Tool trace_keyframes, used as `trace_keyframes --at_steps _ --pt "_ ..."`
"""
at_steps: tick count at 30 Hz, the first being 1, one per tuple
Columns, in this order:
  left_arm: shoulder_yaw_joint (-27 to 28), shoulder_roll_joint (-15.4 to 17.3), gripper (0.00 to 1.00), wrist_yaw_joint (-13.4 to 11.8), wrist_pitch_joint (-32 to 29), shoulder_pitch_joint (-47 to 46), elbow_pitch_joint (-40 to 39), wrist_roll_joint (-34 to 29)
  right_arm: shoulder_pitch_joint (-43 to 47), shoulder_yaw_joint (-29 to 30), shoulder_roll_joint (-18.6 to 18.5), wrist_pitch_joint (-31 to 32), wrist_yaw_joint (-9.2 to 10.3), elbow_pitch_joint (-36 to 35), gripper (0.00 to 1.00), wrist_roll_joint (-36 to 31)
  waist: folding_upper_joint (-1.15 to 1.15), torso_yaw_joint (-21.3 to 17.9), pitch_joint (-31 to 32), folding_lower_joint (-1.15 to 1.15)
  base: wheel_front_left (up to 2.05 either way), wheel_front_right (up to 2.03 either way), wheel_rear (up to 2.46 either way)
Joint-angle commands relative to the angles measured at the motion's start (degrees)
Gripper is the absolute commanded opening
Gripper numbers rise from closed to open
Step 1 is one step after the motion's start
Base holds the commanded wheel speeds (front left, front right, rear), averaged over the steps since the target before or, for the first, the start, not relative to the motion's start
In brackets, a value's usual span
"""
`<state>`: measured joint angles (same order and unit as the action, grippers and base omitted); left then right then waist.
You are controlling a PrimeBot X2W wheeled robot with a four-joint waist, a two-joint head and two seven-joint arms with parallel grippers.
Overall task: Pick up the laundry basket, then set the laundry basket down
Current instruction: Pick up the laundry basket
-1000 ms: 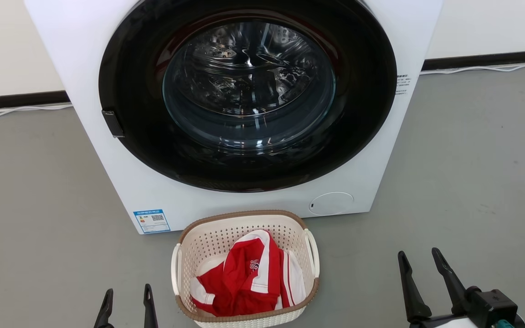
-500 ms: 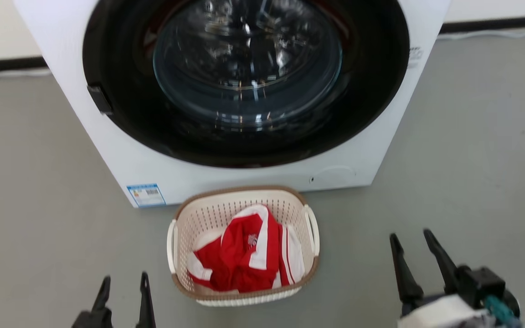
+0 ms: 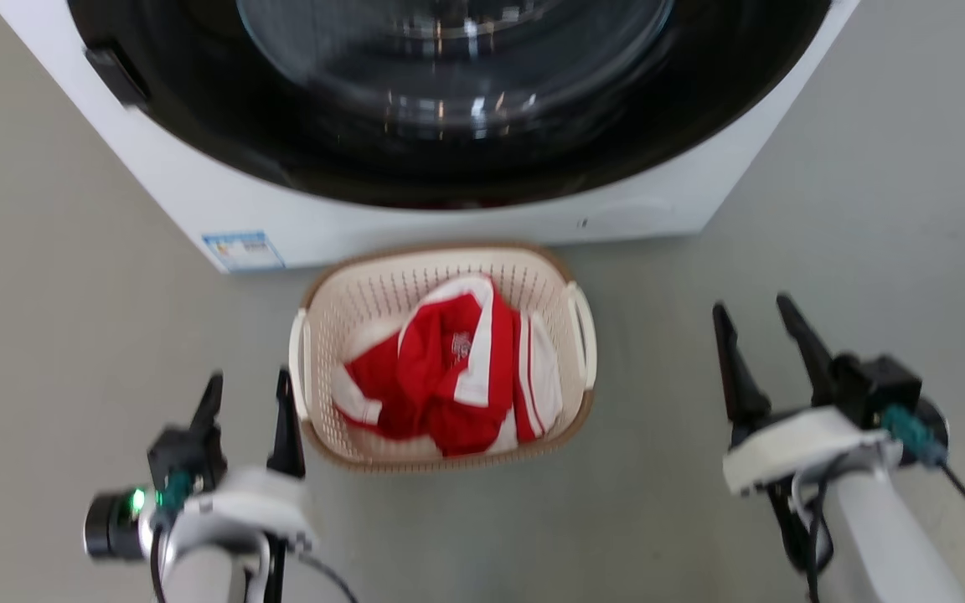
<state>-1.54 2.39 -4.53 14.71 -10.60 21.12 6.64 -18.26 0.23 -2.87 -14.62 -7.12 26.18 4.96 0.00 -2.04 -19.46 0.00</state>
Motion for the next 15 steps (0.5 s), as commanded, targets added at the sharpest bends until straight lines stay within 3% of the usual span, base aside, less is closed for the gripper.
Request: trace_keyframes --at_steps 1,15 --pt "1.7 0.6 1.00 0.0 0.3 -3.3 0.0 0.5 -2.6 -0.8 0.0 -0.4 -0.36 0.0 1.00 -0.8 0.00 0.8 -4.7 0.00 0.00 0.00 0.00" --pt "1.7 0.5 1.00 -0.3 0.3 -19.3 11.2 -0.2 -17.5 0.7 0.0 -0.4 -0.36 10.2 1.00 -2.4 0.00 2.8 -20.5 0.00 0.00 0.00 0.00"
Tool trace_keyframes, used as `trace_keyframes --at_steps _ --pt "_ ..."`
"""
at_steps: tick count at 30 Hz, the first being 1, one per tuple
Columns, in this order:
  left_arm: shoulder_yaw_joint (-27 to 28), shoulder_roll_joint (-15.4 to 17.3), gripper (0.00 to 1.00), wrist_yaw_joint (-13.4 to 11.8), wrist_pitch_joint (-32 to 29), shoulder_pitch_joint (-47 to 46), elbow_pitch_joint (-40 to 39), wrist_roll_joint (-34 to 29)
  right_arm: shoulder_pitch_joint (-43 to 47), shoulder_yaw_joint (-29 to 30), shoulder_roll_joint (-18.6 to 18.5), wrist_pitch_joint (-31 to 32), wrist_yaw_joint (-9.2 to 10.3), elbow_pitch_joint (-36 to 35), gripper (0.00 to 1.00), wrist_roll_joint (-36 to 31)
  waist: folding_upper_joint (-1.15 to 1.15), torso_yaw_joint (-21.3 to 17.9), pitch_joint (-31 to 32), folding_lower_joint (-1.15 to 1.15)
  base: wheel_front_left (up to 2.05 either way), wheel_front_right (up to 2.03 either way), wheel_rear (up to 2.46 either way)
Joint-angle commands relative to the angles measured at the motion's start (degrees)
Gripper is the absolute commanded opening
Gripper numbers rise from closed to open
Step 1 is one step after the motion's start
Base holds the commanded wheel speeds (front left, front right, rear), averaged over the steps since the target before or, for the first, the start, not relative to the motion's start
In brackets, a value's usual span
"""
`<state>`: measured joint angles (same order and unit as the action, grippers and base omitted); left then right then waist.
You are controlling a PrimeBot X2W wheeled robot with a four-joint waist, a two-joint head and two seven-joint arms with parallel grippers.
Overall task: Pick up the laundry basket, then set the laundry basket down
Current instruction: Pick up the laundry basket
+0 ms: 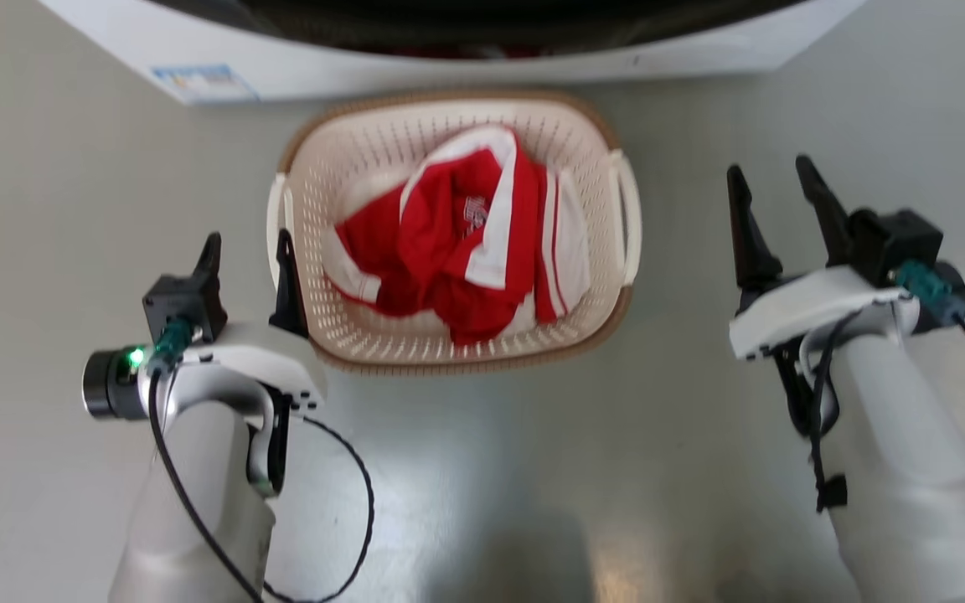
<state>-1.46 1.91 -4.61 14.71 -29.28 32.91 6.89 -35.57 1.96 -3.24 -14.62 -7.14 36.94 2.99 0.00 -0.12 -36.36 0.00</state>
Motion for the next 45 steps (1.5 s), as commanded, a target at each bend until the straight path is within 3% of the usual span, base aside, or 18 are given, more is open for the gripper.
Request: trace_keyframes --at_steps 1,15,25,38,42,44,45 --pt "1.6 1.0 1.00 -0.2 0.3 -1.4 0.3 -0.5 -1.0 -0.9 0.4 -0.4 -0.35 0.2 1.00 -0.2 0.00 1.1 -4.5 0.00 0.00 0.00 0.00" --pt "1.1 1.0 1.00 0.5 0.3 -10.2 8.5 -0.7 -9.0 -5.6 0.4 -0.4 -0.35 8.1 1.00 3.7 0.00 3.1 -12.9 0.00 0.00 0.00 0.00" --pt "-2.6 1.0 1.00 1.0 0.3 -13.9 13.7 1.2 -13.2 -8.5 0.4 -0.4 -0.35 16.0 1.00 5.5 0.00 4.5 -15.6 0.00 0.00 0.00 0.00" --pt "-6.1 1.0 1.00 1.5 0.3 -18.9 20.4 3.3 -16.4 -11.6 0.4 -0.4 -0.35 20.7 1.00 8.2 0.00 4.9 -17.2 0.00 0.00 0.00 0.00" --pt "-7.2 1.0 1.00 1.5 0.3 -20.3 22.2 4.5 -17.0 -12.4 0.4 -0.4 -0.35 21.6 0.80 8.9 0.00 5.0 -17.5 0.00 0.00 0.00 0.00" --pt "-7.8 1.0 1.00 1.5 0.3 -20.9 22.8 5.1 -17.4 -12.6 0.4 -0.4 -0.35 22.1 0.53 9.3 0.00 5.0 -17.7 0.00 0.00 0.00 0.00" --pt "-8.1 1.0 1.00 1.5 0.3 -21.1 23.1 5.5 -17.6 -12.8 0.4 -0.4 -0.35 22.4 0.46 9.5 0.00 5.1 -17.7 0.00 0.00 0.00 0.00"
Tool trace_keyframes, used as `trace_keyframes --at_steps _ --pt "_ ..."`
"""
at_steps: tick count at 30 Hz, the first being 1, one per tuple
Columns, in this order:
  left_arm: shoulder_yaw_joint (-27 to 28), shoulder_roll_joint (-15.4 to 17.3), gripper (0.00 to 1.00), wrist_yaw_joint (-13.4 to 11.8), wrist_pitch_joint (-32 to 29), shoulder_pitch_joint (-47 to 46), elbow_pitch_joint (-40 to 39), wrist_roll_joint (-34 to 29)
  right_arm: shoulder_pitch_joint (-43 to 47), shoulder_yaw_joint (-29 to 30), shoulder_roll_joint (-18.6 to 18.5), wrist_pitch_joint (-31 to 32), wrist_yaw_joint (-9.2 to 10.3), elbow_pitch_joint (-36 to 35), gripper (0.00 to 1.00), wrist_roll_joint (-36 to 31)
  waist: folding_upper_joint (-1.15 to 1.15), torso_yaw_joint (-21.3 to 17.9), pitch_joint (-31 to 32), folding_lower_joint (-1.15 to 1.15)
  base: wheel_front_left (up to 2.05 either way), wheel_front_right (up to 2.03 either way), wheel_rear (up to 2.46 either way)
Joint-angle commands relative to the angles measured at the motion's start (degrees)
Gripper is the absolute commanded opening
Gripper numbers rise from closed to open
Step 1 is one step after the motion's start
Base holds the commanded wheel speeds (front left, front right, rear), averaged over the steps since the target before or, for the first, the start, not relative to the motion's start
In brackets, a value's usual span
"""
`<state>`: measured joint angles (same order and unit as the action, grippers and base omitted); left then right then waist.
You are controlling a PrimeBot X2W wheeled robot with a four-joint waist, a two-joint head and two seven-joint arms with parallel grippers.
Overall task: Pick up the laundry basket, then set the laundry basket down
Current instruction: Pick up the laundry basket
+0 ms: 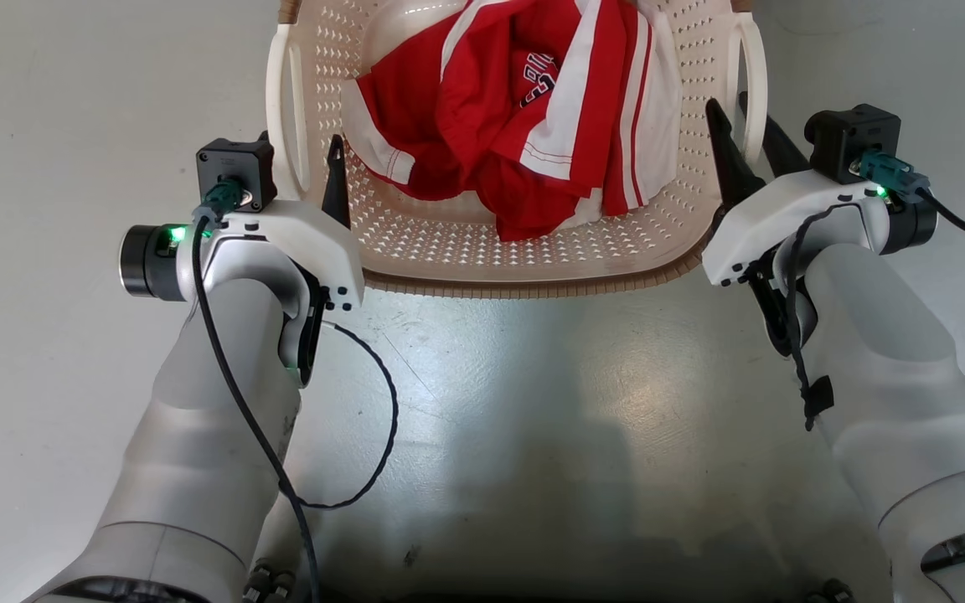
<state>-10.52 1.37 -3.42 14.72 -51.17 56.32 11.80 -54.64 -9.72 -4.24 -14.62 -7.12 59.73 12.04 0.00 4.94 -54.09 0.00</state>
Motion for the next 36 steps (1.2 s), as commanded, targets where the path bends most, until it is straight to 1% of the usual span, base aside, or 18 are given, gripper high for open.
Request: trace_keyframes --at_steps 1,2,3,4,5,6,14,21,33,36 --pt "0.6 1.5 1.00 0.5 0.3 0.5 -0.1 1.0 1.3 -1.2 1.4 -0.4 -0.36 -0.1 0.39 0.6 0.00 0.0 -0.1 0.00 0.00 0.00 0.00" --pt "0.2 1.5 0.96 0.5 0.3 0.4 0.2 1.4 1.2 -1.4 1.4 -0.4 -0.36 0.2 0.33 0.8 0.00 0.1 -0.1 0.00 0.00 0.00 0.00" --pt "-0.2 1.5 0.74 0.6 0.3 0.2 0.6 1.8 1.0 -1.5 1.4 -0.4 -0.36 0.5 0.27 0.9 0.00 0.1 -0.1 0.00 0.00 0.00 0.00" --pt "-0.6 1.5 0.49 0.6 0.3 0.0 0.8 2.2 0.9 -1.6 1.4 -0.4 -0.36 0.7 0.16 1.0 0.00 0.1 -0.1 0.00 0.00 0.00 0.00" --pt "-1.5 1.5 0.15 0.6 0.3 -0.2 1.3 3.2 0.7 -1.8 1.4 -0.4 -0.36 1.4 0.00 1.2 0.00 0.1 -0.1 0.00 0.00 0.00 0.00" --pt "-2.0 1.5 0.00 0.5 0.3 -0.2 1.4 3.7 0.6 -1.9 1.4 -0.4 -0.36 1.6 0.00 1.3 0.00 0.1 -0.1 0.00 0.00 0.00 0.00" --pt "-5.6 1.5 0.00 -0.6 0.3 0.0 1.2 7.1 1.1 -2.1 1.4 -0.4 -0.36 3.0 0.00 2.0 0.00 -0.2 0.8 0.00 0.00 0.00 0.00" --pt "-7.0 1.5 0.00 -1.4 0.3 0.9 1.7 8.3 2.2 -2.8 1.4 -0.4 -0.36 3.5 0.00 3.4 0.00 -0.8 3.0 0.00 0.00 0.00 0.00" --pt "-7.1 1.5 0.00 -1.6 0.3 4.2 3.8 8.6 5.9 -5.2 1.4 -0.4 -0.36 4.9 0.00 6.6 0.00 -2.0 10.5 0.00 0.00 0.00 0.00" --pt "-7.4 1.5 0.00 -1.5 0.3 5.5 4.8 8.8 7.3 -6.5 1.4 -0.4 -0.36 5.5 0.00 8.0 0.00 -2.4 13.4 0.00 0.00 0.00 0.00"
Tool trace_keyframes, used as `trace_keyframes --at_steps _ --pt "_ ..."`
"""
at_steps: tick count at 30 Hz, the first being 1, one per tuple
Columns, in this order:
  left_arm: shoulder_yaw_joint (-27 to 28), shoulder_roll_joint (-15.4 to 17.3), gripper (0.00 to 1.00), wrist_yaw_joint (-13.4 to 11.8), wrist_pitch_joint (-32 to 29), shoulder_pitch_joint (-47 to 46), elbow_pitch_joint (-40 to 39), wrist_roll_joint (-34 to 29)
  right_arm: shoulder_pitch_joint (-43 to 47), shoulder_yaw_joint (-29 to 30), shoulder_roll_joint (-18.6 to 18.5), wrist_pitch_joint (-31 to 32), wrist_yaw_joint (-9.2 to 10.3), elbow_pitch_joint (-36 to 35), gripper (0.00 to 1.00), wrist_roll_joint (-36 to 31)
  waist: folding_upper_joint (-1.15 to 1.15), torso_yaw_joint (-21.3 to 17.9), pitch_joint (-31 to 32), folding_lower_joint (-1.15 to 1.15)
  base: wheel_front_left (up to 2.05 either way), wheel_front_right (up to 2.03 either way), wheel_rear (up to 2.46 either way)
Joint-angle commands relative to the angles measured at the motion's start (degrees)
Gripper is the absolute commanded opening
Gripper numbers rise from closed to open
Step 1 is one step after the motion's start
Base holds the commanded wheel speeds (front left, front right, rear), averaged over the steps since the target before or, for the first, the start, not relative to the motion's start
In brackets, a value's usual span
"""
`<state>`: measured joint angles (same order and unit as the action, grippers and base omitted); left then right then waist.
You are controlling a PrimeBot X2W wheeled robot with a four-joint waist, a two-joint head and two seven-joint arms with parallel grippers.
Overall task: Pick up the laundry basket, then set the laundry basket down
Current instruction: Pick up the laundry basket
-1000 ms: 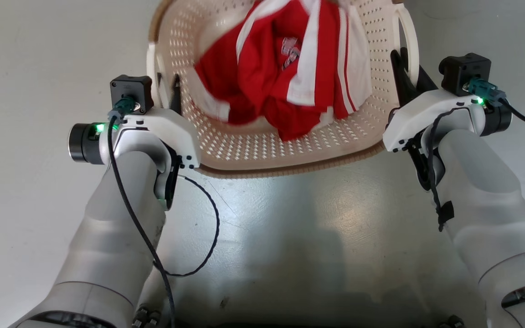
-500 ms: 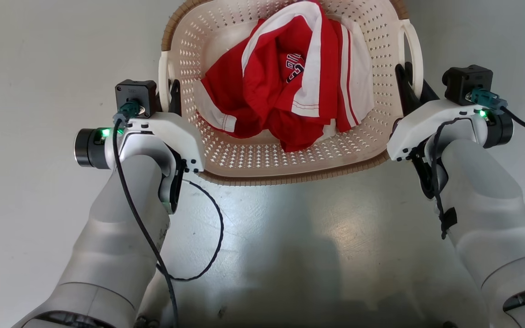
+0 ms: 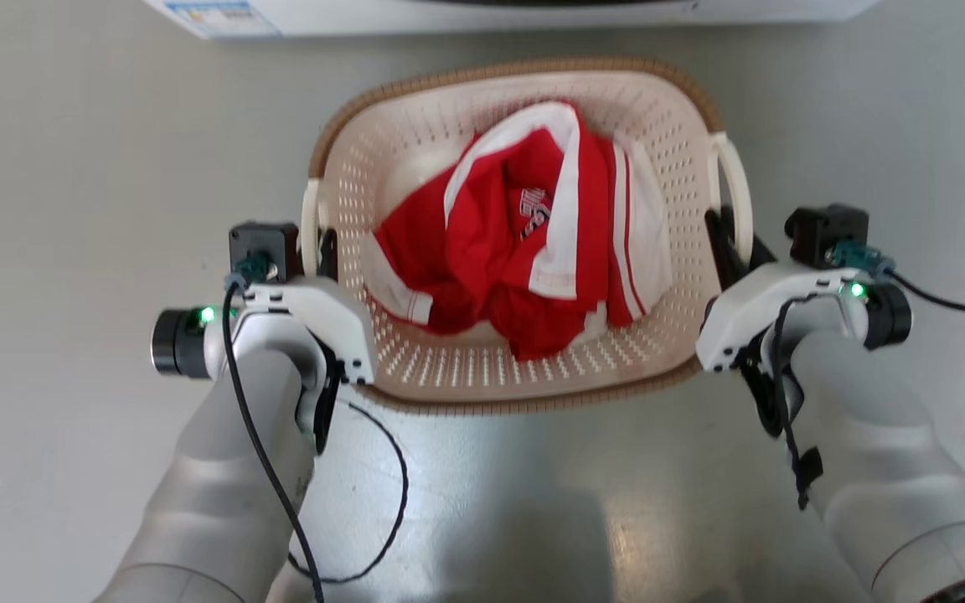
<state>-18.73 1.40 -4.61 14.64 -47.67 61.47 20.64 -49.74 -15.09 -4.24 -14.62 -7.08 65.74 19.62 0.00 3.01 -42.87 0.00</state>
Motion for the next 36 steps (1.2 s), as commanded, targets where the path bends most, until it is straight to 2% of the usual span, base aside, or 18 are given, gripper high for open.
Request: trace_keyframes --at_steps 1,17,24,36 --pt "0.7 1.5 0.00 -0.2 0.4 2.5 0.1 0.2 2.9 -1.6 1.4 -0.4 -0.41 -0.3 0.00 1.0 0.00 -0.6 3.2 0.00 0.00 0.00 0.00" --pt "-4.9 1.5 0.00 1.9 0.4 13.6 8.1 7.7 14.2 -11.2 1.4 0.9 -0.41 6.2 0.00 10.8 0.00 -2.0 21.8 0.00 0.00 0.00 0.00" --pt "-7.8 1.5 0.00 1.5 -0.2 18.5 9.4 11.1 19.2 -16.7 1.4 3.0 -0.41 6.4 0.00 13.5 0.00 -2.8 28.6 0.00 0.00 0.00 0.00" --pt "-12.5 1.5 0.00 1.0 -2.8 25.5 10.3 14.7 26.8 -21.5 1.4 4.7 -0.41 6.7 0.00 19.5 0.00 -3.7 39.1 0.00 0.00 0.00 0.00"
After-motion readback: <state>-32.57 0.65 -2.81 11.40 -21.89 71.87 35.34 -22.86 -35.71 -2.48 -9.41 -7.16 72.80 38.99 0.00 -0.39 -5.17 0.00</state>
